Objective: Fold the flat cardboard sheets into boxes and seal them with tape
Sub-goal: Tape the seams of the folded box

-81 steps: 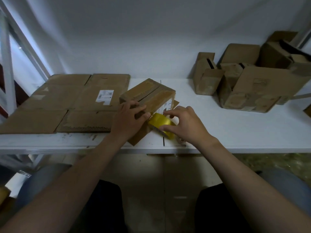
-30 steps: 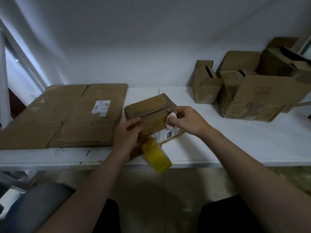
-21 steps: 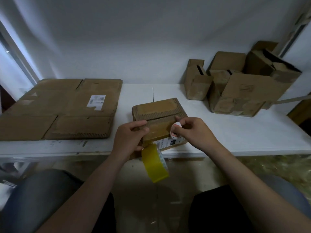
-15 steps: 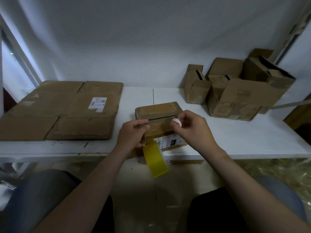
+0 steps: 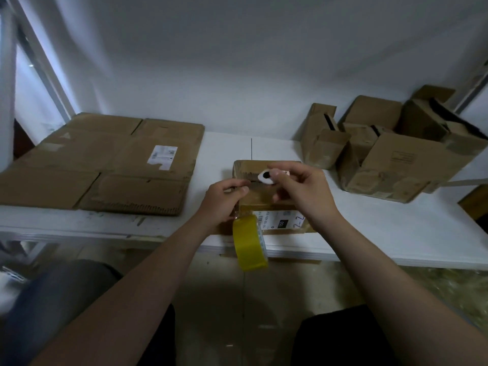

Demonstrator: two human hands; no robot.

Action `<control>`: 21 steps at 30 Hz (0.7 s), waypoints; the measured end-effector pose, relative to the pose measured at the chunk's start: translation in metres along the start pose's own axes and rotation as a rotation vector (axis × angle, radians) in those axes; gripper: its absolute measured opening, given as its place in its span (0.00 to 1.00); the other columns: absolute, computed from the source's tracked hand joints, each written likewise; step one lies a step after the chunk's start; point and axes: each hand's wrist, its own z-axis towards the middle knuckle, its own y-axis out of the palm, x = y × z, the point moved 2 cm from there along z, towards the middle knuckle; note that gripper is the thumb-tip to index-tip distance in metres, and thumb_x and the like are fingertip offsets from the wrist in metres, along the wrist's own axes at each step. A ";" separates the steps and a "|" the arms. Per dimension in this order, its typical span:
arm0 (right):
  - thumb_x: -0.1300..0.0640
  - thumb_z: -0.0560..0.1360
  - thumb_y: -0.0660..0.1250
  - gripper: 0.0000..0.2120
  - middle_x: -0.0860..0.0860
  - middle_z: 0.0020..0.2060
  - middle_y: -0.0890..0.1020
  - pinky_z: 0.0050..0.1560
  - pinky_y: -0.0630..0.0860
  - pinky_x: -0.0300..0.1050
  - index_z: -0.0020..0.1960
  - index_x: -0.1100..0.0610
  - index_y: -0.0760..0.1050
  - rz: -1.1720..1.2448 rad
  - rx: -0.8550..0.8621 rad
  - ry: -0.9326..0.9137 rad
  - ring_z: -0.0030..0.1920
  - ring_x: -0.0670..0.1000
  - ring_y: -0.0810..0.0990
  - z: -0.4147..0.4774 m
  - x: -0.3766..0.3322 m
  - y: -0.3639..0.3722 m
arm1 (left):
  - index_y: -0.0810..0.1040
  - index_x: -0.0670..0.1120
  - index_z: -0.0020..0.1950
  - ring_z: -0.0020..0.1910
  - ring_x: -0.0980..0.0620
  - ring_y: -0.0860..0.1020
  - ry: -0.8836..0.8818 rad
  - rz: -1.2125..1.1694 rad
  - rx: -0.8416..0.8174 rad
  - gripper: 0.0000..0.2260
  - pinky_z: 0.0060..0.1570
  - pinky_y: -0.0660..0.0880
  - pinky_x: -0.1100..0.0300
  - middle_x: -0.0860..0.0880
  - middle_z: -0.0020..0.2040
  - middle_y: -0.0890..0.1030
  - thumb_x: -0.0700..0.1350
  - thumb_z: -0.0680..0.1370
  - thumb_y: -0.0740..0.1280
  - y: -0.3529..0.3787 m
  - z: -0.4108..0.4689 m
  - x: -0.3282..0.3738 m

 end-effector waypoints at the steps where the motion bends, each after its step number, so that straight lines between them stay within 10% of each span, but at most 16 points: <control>1: 0.61 0.79 0.71 0.09 0.54 0.43 0.87 0.43 0.83 0.49 0.59 0.57 0.83 -0.027 -0.014 -0.052 0.35 0.57 0.84 0.001 0.002 0.005 | 0.82 0.56 0.60 0.52 0.50 0.83 0.001 0.002 -0.005 0.09 0.41 0.80 0.57 0.50 0.55 0.84 0.50 0.83 0.64 0.000 -0.001 0.000; 7: 0.58 0.79 0.71 0.11 0.44 0.53 0.86 0.57 0.81 0.58 0.60 0.49 0.83 -0.266 -0.185 -0.168 0.55 0.49 0.84 -0.002 0.040 0.022 | 0.67 0.72 0.68 0.55 0.57 0.81 -0.101 -0.092 -0.155 0.18 0.48 0.80 0.56 0.59 0.59 0.81 0.49 0.85 0.60 -0.008 -0.015 -0.001; 12: 0.56 0.80 0.70 0.08 0.43 0.51 0.85 0.52 0.81 0.57 0.58 0.48 0.82 -0.307 -0.144 -0.197 0.53 0.48 0.83 -0.006 0.049 0.023 | 0.66 0.48 0.69 0.48 0.48 0.84 -0.372 -0.110 0.069 0.20 0.44 0.83 0.51 0.46 0.53 0.82 0.49 0.80 0.68 -0.014 -0.044 -0.025; 21: 0.58 0.80 0.70 0.09 0.44 0.48 0.85 0.43 0.77 0.37 0.59 0.54 0.82 -0.430 -0.071 -0.366 0.47 0.43 0.83 -0.010 0.052 0.027 | 0.74 0.49 0.66 0.52 0.47 0.86 -0.353 -0.318 -0.054 0.16 0.57 0.81 0.42 0.46 0.52 0.87 0.55 0.81 0.67 0.024 -0.063 -0.039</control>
